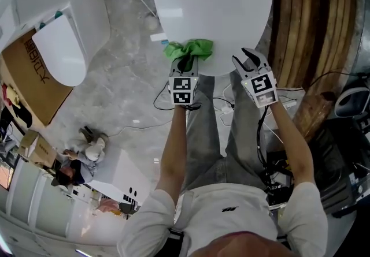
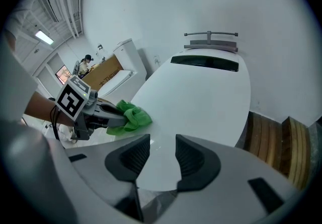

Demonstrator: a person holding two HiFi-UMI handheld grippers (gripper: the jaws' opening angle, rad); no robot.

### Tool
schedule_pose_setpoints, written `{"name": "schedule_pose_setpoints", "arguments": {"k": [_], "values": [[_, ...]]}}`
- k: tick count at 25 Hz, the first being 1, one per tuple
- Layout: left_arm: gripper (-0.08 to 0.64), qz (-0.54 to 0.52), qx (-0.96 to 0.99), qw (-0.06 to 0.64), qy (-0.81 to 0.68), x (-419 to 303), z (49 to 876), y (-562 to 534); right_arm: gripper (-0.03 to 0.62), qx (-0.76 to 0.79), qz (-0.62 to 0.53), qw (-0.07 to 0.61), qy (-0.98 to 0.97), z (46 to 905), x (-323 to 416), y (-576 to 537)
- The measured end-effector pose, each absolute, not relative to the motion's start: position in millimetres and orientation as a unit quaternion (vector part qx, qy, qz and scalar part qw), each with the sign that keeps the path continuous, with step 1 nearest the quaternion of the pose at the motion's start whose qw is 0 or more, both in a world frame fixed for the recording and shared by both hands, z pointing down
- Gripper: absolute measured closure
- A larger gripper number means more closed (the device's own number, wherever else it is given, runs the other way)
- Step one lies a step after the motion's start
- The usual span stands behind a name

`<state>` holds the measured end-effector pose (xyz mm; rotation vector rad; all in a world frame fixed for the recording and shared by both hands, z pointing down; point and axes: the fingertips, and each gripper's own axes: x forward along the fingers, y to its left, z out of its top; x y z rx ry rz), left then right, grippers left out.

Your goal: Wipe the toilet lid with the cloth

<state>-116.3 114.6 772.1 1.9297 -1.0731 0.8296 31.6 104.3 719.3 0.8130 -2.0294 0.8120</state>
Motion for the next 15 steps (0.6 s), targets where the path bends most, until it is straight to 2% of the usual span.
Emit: {"name": "schedule_pose_setpoints", "arguments": {"k": [15], "values": [[0.495,0.291,0.717,0.433,-0.462,-95,780,154,0.422,0.284,0.327,0.398,-0.809,719,34,132]]}}
